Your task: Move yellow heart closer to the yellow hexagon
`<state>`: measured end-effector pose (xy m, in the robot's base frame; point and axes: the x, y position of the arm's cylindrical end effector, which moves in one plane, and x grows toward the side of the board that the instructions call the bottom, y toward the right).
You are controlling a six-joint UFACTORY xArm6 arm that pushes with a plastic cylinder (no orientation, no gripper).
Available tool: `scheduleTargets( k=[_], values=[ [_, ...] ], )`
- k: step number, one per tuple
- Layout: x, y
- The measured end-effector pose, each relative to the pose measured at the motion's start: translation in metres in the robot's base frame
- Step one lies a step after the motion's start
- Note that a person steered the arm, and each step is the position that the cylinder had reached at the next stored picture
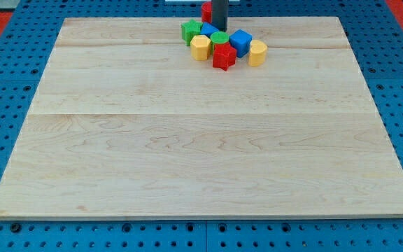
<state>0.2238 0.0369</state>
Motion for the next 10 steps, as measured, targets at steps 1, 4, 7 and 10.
scheduleTargets(
  k=[1, 4, 7, 10],
  values=[
    [-0.011, 0.033],
    [0.055, 0.068],
    [0.092, 0.089],
    [0.114, 0.026]
  ],
)
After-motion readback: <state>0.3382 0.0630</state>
